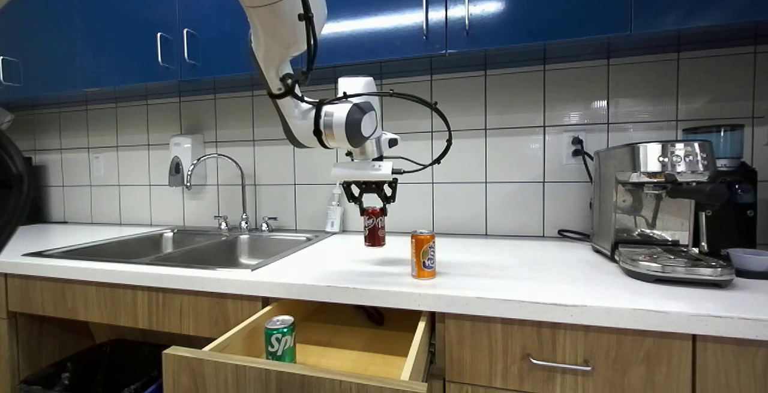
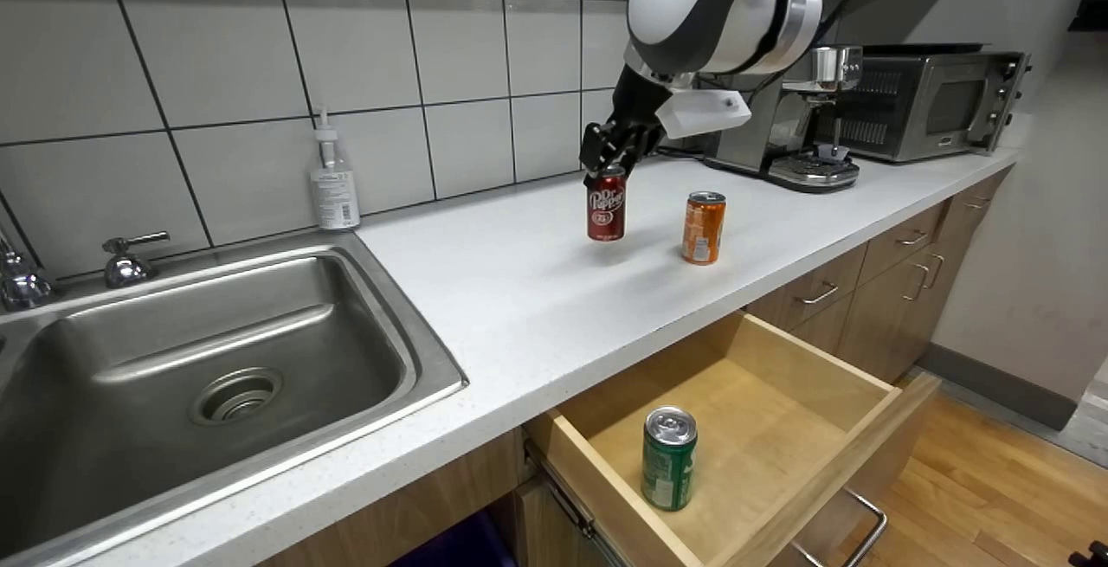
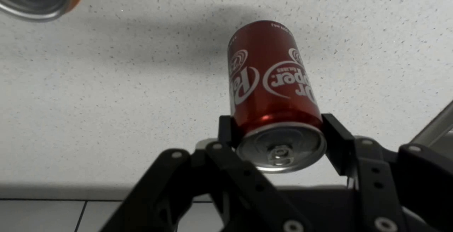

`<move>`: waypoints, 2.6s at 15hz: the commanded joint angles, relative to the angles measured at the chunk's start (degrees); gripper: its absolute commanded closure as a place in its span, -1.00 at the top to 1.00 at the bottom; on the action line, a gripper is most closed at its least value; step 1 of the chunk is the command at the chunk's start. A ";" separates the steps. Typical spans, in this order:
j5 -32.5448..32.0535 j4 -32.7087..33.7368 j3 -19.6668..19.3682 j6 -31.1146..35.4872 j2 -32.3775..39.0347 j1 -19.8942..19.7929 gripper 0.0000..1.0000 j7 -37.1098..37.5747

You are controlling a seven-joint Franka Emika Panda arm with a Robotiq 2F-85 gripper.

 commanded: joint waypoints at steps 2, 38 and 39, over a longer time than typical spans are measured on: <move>-0.08 -9.54 0.36 4.00 -6.72 0.35 -0.23 1.38; -14.43 -47.05 -1.70 12.20 -33.37 3.68 -0.23 22.47; -14.38 -47.37 -1.69 12.11 -33.57 3.67 -0.23 22.35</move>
